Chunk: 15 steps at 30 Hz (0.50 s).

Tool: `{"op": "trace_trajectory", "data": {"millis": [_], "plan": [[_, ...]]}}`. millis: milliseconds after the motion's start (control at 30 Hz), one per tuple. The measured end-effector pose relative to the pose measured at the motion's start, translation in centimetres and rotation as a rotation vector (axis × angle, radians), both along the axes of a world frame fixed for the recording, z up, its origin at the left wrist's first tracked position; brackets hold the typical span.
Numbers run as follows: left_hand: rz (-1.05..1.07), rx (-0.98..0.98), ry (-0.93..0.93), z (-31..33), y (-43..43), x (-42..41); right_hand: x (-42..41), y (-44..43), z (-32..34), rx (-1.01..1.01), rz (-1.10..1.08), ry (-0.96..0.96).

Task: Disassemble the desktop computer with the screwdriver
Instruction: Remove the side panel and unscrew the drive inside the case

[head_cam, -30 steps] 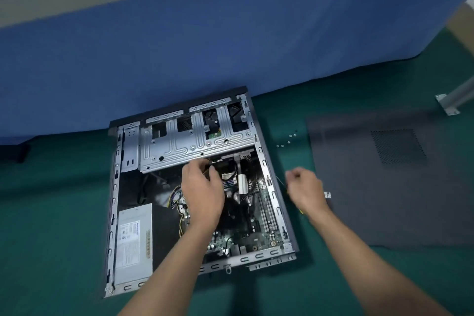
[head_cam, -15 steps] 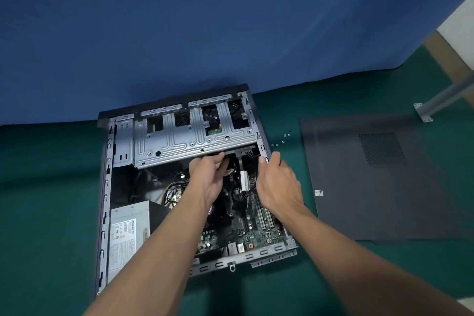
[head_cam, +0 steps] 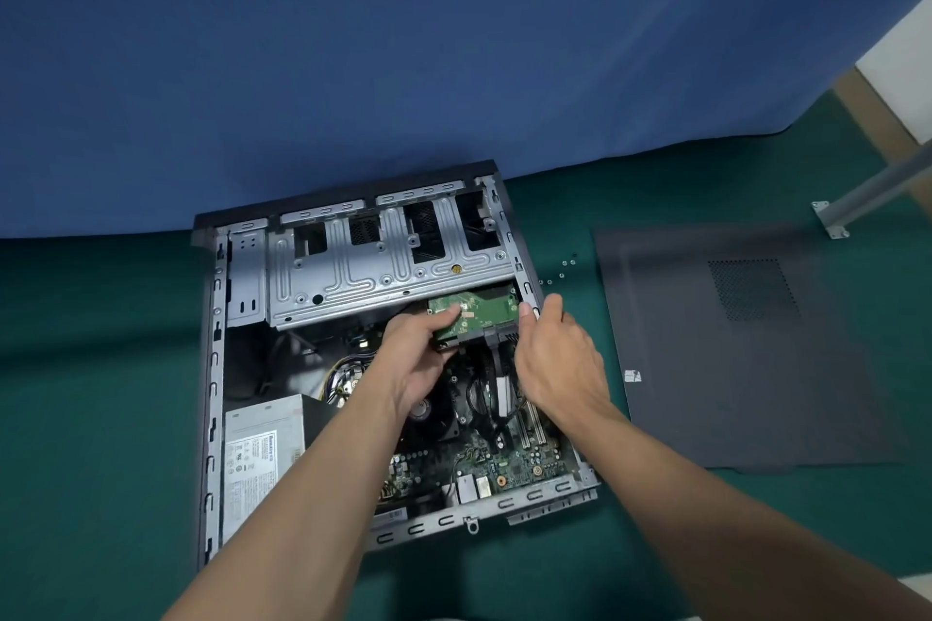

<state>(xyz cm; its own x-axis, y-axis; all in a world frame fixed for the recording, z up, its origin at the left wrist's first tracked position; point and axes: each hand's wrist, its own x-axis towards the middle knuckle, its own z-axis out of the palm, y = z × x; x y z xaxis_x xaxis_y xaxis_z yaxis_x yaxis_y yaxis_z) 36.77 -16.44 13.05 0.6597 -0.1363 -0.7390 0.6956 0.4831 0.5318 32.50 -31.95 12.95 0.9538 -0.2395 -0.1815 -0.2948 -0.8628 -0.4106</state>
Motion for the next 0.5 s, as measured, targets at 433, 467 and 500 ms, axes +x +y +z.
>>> {"op": "trace_trajectory", "data": {"millis": [433, 467, 500], "plan": [[-0.178, 0.106, 0.065, 0.8, -0.2, 0.5, 0.2, 0.1, -0.1, 0.003, -0.004, 0.002], [-0.186, 0.099, 0.061, 0.9, -0.5, 0.3, 0.2, 0.0, -0.1, 0.006, -0.005, 0.006], [-0.189, 0.099, 0.06, 1.0, -0.8, -0.1, 0.2, 0.0, -0.1, 0.009, -0.006, 0.009]]}}
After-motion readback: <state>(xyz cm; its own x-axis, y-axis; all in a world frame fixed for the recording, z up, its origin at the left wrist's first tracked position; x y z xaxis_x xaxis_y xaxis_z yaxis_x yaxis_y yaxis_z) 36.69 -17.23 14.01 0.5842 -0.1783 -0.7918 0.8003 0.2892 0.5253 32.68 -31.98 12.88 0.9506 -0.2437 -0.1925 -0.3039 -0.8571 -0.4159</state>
